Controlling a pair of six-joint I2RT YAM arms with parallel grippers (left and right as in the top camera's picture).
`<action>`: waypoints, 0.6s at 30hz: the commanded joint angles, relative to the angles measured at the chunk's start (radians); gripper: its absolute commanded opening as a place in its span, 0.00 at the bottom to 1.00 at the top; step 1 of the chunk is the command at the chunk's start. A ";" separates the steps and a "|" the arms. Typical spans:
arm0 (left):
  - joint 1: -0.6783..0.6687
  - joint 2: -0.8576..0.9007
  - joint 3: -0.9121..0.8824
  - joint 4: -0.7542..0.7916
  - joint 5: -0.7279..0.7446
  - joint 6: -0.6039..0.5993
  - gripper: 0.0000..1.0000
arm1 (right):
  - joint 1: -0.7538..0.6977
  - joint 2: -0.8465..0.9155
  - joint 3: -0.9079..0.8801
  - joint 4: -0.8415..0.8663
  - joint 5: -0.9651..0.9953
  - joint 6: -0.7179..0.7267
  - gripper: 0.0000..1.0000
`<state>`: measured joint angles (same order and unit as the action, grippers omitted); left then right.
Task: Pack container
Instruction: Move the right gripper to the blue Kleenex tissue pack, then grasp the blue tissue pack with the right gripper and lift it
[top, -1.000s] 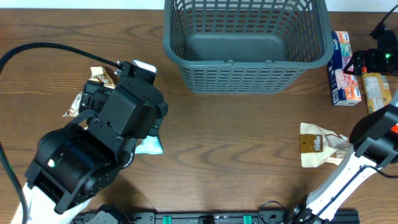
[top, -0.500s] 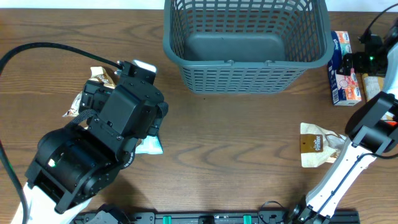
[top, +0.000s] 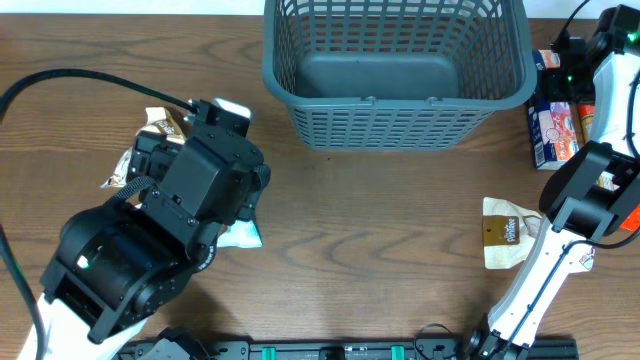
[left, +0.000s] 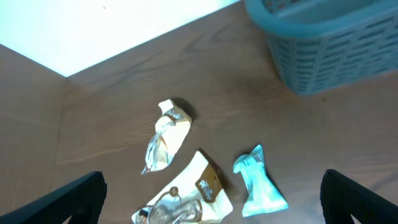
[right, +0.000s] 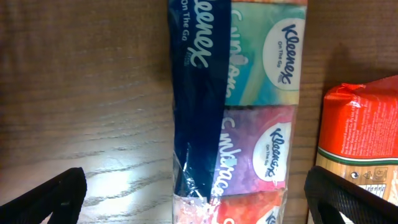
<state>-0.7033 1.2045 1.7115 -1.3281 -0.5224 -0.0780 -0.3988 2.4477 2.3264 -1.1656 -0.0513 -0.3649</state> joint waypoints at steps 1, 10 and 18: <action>0.000 0.004 0.000 -0.023 0.017 -0.010 0.99 | -0.012 0.034 0.000 -0.002 -0.005 0.009 0.99; 0.000 0.004 0.000 -0.031 0.017 -0.009 0.98 | -0.025 0.051 -0.001 -0.003 -0.010 0.009 0.99; 0.000 0.004 0.000 -0.033 0.017 -0.009 0.99 | -0.027 0.055 -0.024 0.003 -0.010 0.009 0.99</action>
<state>-0.7033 1.2045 1.7115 -1.3579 -0.5041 -0.0780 -0.4202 2.4866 2.3173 -1.1641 -0.0525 -0.3649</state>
